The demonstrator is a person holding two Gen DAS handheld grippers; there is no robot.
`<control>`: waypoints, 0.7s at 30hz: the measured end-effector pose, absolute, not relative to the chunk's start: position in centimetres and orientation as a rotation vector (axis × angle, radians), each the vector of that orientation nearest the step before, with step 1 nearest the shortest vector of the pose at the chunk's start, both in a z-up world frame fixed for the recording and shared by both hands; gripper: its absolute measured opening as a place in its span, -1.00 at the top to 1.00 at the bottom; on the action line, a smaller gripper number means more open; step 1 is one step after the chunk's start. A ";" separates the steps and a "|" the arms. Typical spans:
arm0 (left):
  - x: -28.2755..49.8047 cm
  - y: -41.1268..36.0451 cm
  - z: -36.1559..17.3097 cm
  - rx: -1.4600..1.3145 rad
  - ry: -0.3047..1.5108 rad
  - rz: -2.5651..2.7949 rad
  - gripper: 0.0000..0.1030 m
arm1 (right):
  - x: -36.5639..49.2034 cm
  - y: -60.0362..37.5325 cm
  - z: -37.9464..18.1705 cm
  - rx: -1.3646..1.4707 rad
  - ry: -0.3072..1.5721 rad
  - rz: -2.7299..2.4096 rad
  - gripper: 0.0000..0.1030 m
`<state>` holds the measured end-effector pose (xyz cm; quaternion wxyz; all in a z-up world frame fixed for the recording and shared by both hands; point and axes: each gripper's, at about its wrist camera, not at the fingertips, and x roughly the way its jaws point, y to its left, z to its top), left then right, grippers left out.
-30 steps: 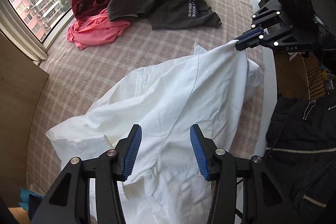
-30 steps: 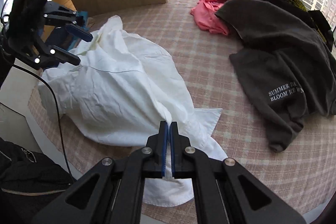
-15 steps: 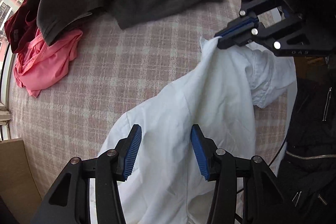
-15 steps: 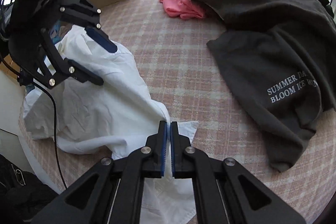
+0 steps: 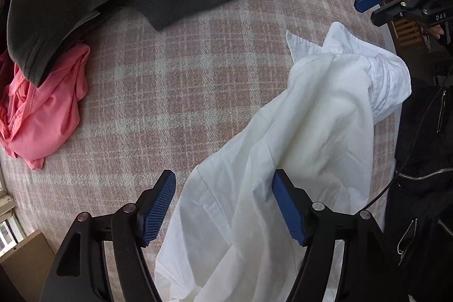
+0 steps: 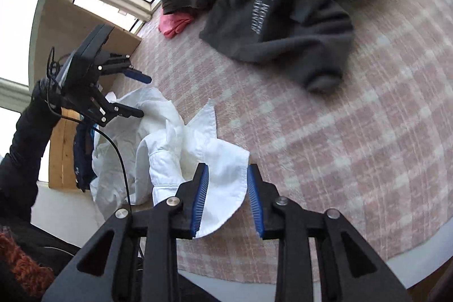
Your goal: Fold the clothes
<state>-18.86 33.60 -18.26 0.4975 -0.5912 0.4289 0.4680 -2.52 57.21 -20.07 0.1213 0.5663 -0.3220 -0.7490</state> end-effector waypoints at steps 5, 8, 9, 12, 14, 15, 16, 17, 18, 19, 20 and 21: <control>-19.0 32.7 -19.4 -1.502 0.956 1.104 -0.13 | -1.7 56.4 -21.5 1.698 -0.997 -2.074 0.45; -18.5 32.2 -19.2 -1.510 0.925 1.112 0.27 | -2.3 54.3 -22.1 1.724 -0.957 -2.028 0.39; -18.3 31.8 -18.9 -1.511 0.917 1.125 0.50 | -2.5 53.8 -22.5 1.741 -0.949 -2.018 0.36; -17.2 30.0 -17.4 -1.477 0.909 1.176 0.78 | -3.3 52.7 -23.6 1.768 -0.971 -1.968 0.36; -16.4 28.8 -16.2 -1.451 0.906 1.210 0.83 | -3.7 52.2 -24.3 1.746 -1.029 -1.931 0.36; -15.9 28.3 -15.4 -1.433 0.907 1.229 0.86 | -4.0 52.0 -24.5 1.725 -1.060 -1.914 0.36; -15.5 27.8 -14.5 -1.417 0.906 1.254 0.86 | -4.2 51.8 -24.7 1.703 -1.090 -1.898 0.36; -14.9 27.3 -13.7 -1.404 0.902 1.279 0.86 | -4.4 51.6 -25.0 1.681 -1.120 -1.882 0.40; -14.2 26.7 -12.7 -1.391 0.894 1.304 0.88 | -4.4 51.4 -24.5 1.655 -1.103 -1.906 0.54; -13.7 26.1 -11.7 -1.376 0.887 1.330 0.88 | -4.4 51.1 -24.1 1.629 -1.085 -1.930 0.68; -13.3 25.6 -10.9 -1.359 0.882 1.357 0.91 | -4.5 50.9 -23.6 1.603 -1.068 -1.953 0.90; -13.0 25.1 -10.0 -1.343 0.876 1.383 0.93 | -4.5 50.9 -22.8 1.588 -1.053 -1.976 0.90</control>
